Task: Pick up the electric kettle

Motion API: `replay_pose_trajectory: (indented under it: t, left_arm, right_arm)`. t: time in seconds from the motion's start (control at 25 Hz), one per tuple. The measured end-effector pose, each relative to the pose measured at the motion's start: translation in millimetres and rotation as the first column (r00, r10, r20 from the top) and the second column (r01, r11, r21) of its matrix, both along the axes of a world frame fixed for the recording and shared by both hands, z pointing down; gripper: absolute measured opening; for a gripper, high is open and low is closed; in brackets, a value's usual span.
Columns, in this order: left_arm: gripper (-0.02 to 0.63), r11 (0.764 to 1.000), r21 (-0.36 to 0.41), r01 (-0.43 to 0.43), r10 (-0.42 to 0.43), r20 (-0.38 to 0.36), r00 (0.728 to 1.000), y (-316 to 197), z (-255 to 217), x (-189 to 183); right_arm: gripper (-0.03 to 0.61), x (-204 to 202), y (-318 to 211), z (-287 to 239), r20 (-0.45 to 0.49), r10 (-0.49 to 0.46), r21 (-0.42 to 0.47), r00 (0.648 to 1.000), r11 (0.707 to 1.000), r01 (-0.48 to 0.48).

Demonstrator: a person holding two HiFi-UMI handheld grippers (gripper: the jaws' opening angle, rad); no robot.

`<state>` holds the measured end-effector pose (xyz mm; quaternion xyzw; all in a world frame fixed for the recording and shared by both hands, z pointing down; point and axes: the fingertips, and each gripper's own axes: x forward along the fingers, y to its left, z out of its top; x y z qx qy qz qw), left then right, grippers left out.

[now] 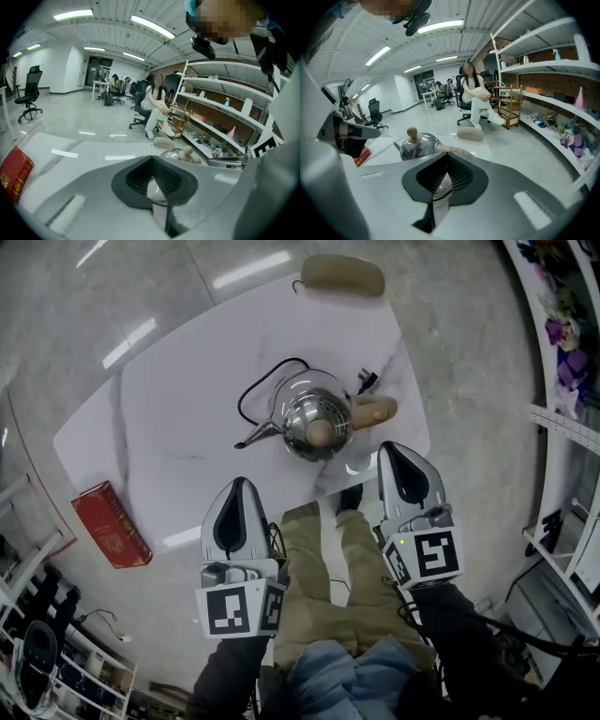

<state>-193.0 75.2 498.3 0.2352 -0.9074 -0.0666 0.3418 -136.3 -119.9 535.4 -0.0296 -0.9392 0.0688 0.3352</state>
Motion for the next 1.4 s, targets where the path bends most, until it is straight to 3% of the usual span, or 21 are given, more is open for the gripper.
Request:
replay_pose_trajectory:
  t: [0.2,0.68,1.12,1.4]
  left_arm:
    - [0.003,1.0,0.006,0.013,-0.013,-0.006,1.0,0,24,0]
    - [0.003,1.0,-0.001,0.015,-0.015,-0.016,1.0,-1,58,-5]
    - [0.109,0.999,0.01,0.034,-0.034,-0.021,0.999,0,75,-16]
    - [0.109,0.999,0.032,0.029,-0.028,-0.014,0.999,-2,79,-22]
  right_arm:
    - [0.028,2,-6,22,-0.002,-0.005,0.05,1.0,0.999,0.005]
    - [0.037,2,-20,53,-0.021,0.035,0.06,0.999,0.998,-0.034]
    - [0.212,-2,-33,69,-0.039,0.074,0.11,0.997,0.992,-0.069]
    - [0.223,-12,-33,74,-0.028,0.064,0.144,0.998,0.988,-0.059]
